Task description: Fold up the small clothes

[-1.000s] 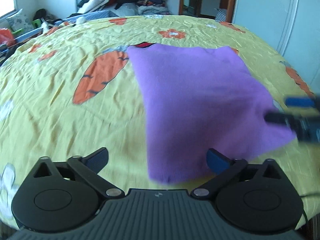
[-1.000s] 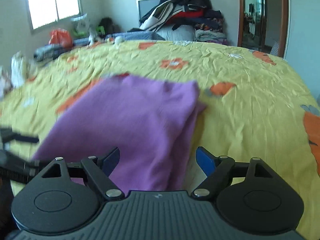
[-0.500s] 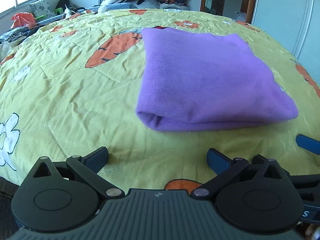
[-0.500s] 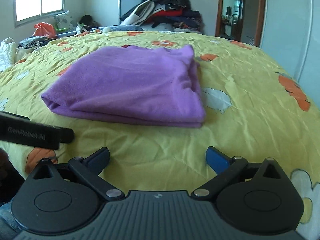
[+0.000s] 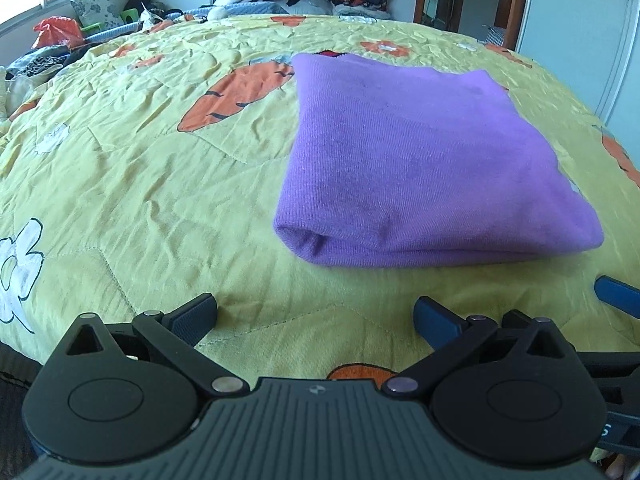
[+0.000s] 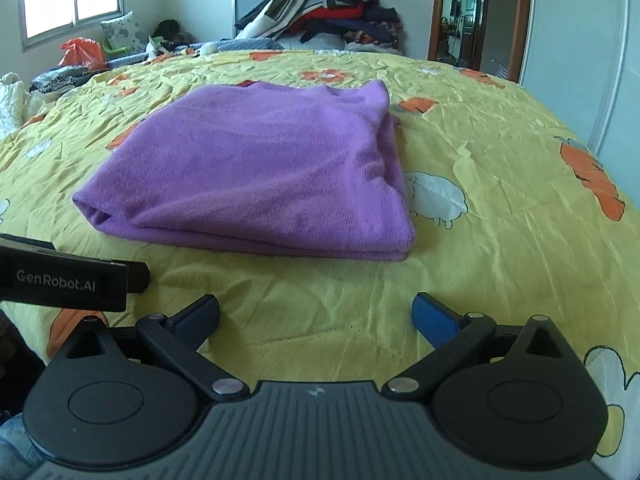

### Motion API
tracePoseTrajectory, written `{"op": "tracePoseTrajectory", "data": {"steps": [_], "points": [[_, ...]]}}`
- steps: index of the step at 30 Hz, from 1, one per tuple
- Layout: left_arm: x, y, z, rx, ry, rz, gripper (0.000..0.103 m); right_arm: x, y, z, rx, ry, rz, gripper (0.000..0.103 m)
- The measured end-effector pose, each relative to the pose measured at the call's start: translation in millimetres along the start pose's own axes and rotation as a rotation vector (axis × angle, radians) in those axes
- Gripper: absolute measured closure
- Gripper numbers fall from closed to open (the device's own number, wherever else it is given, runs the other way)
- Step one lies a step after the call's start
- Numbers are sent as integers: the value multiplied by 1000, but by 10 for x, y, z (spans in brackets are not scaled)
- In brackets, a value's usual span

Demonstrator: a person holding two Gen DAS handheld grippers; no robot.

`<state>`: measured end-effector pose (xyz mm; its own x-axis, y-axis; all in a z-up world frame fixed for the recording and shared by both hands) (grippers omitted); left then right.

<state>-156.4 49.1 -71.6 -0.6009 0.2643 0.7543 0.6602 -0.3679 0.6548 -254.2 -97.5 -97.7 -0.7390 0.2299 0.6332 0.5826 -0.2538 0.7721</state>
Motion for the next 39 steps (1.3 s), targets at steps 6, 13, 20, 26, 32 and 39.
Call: {"op": "tracePoseTrajectory", "data": {"steps": [6,13,20,26,32,39], "points": [[17,-32,-24,19,16,-30,0,19,-111,24,-8,-19,-80,0],[20,-43,-15,16,13,-41,0,22,-89,21,-8,-19,-82,0],[29,-60,-15,9,7,-54,0,21,-89,21,-8,-18,-79,0],[28,-52,-14,16,6,-53,0,3,-74,28,0,-10,-74,0],[25,-52,-10,21,7,-57,0,-16,-70,31,6,-6,-75,0],[26,-58,-11,17,6,-57,0,-14,-82,32,7,-6,-81,0]]}}
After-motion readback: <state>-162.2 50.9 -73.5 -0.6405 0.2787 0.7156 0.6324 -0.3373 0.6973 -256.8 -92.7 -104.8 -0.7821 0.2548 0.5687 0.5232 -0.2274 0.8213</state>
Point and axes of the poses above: each gripper's, at about its wrist camera, not at the fingertips, and x roughly against the way its jaws point, z to its left, y to its top, the point moved 1 cm from there along -x, roughly the way its jaws point, and after that the axes turned 3 degrees about y, right-handed, at the moved point
